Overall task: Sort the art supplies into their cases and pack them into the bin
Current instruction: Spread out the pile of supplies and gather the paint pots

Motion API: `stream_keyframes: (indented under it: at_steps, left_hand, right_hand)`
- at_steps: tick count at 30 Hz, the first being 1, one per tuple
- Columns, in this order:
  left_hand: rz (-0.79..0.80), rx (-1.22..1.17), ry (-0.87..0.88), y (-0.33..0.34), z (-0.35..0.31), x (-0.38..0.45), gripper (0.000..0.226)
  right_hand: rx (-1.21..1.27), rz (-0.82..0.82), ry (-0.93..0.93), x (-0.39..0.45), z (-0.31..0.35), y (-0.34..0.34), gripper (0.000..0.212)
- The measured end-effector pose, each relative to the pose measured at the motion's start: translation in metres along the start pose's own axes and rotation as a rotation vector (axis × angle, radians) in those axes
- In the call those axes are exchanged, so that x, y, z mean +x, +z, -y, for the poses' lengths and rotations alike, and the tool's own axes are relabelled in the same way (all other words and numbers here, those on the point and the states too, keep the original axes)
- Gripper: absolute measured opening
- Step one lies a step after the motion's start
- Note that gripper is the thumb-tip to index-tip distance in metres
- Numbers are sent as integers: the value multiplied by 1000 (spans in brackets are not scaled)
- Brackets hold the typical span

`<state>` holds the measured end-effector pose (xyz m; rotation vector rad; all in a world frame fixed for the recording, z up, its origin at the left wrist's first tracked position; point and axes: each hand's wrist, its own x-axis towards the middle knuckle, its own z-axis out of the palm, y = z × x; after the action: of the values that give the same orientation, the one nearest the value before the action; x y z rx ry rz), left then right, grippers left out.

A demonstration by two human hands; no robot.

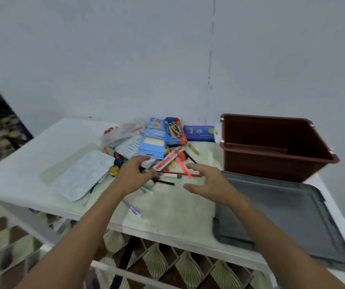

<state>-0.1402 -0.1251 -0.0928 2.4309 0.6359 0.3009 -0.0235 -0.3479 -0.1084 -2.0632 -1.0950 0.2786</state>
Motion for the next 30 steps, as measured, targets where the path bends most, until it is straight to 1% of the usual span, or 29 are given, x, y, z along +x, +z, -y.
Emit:
stream_keyframes:
  at_steps: [2,4,7,9,12,14,16,18,20,22,24,27,30]
  left_hand:
    - [-56,12,-61,-31,33,11,57]
    - [-110,-4,-122,-61,68,20,53]
    - [-131,53,-190,-99,120,31,49]
    - [-100,85,-247,-118,156,39,54]
    - [-4,136,-353,-137,205,49,70]
    - [70,135,-400,-140,225,53,83]
    - [131,135,-417,-140,242,58,94]
    - [163,180,-401,-138,256,65,101]
    - [175,219,-379,-136,266,70,105]
    - [168,224,-356,-134,274,73,104]
    - [165,228,-343,-131,277,74,98]
    - [172,192,-365,-131,273,73,86]
    - [150,-79,-437,-142,266,72,74]
  right_hand:
    - [-17,17,-49,35,22,25,60]
    - [-30,30,-86,68,45,48,57]
    - [-28,34,-92,111,71,80,53]
    - [-28,65,-83,138,83,100,53]
    - [-88,70,-67,177,97,127,54]
    - [-130,82,-31,197,100,136,58]
    - [-241,126,42,213,97,143,70]
    - [-397,160,113,221,91,150,80]
    - [-530,174,137,224,86,157,75]
    - [-571,156,122,224,81,163,62]
    - [-568,104,101,224,78,166,50]
    - [-578,60,71,223,80,166,41]
    - [-580,20,-3,219,88,163,31]
